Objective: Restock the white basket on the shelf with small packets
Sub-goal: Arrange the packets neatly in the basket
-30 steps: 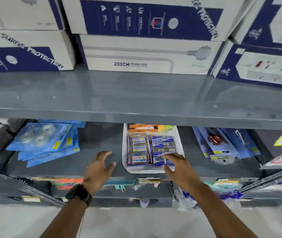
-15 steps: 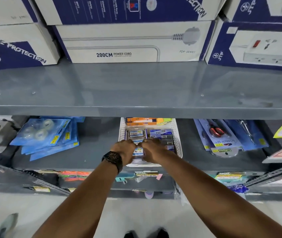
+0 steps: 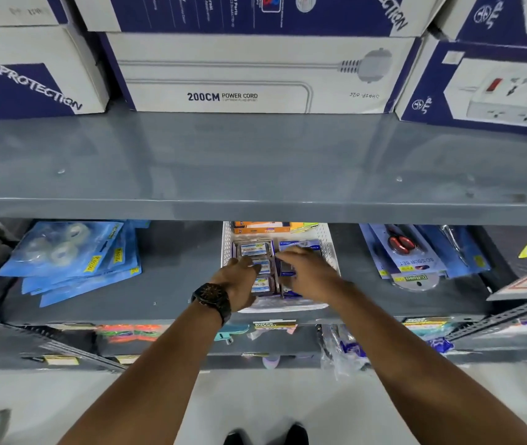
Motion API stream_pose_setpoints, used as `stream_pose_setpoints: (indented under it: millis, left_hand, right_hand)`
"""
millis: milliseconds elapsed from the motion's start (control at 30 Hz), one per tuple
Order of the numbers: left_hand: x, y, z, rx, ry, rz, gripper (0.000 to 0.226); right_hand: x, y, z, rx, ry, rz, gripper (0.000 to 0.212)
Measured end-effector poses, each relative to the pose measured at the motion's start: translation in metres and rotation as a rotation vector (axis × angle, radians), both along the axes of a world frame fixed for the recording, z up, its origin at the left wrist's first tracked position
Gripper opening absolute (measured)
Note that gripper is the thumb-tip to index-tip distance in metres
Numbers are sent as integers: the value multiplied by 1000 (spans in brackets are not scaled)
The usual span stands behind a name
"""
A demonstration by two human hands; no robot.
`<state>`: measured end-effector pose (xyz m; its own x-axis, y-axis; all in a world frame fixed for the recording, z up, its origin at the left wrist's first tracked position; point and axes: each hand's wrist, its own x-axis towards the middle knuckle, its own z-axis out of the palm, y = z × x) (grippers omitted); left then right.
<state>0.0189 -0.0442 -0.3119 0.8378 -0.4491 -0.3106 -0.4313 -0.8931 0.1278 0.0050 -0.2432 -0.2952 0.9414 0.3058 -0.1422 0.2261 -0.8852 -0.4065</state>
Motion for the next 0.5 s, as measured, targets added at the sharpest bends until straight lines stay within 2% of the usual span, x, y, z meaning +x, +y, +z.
stream_pose_setpoints:
  millis: [100, 167, 233, 367, 400, 433, 467, 500]
  left_hand:
    - [-1, -16, 2, -134, -32, -98, 61]
    - [-4, -33, 5, -259, 13, -101, 53]
    - [-4, -47, 6, -263, 5, -149, 44]
    - [-3, -63, -3, -208, 19, -165, 6]
    - [-3, -65, -3, -343, 59, -32, 8]
    - [0, -68, -20, -529, 176, 138, 9]
    - [0, -67, -27, -627, 271, 215, 13]
    - [2, -67, -29, -618, 265, 198, 13]
  right_hand:
    - [-6, -32, 8, 24, -15, -160, 56]
    - [-10, -45, 9, -12, 31, -172, 59]
    - [-11, -49, 6, -59, 99, -119, 60]
    - [-11, -45, 6, -181, 128, -23, 45]
    - [-12, -43, 7, -201, 123, -11, 42]
    - [-12, -42, 6, -218, 119, -1, 40]
    - [-12, -41, 7, -235, 115, 14, 37]
    - [-12, -40, 6, -247, 108, 34, 34]
